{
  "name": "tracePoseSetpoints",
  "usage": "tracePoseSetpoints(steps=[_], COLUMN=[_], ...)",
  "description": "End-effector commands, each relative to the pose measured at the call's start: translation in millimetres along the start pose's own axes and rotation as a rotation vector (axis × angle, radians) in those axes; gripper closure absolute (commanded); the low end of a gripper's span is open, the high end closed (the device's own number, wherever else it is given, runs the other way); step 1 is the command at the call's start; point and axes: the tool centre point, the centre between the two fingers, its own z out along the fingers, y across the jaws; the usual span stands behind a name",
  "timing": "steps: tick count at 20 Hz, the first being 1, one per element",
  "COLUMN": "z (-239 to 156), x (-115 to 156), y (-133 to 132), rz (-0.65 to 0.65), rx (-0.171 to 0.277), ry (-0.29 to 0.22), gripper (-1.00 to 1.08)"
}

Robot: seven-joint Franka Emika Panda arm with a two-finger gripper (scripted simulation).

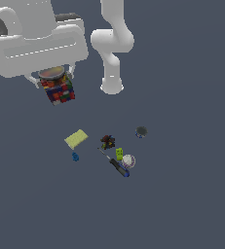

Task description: Pick up a designated object from a clutter of objects.

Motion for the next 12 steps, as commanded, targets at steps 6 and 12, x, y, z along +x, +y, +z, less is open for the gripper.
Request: tracePoseSetpoints(steps=[6, 12], z=[-21.1, -17.9], x=[-5.3, -3.7], y=[1.9, 2.3], rz=[-0.001, -0.001], rx=[-0.002, -0.002], ry=[0.001, 0.001], gripper=[1.08, 1.08])
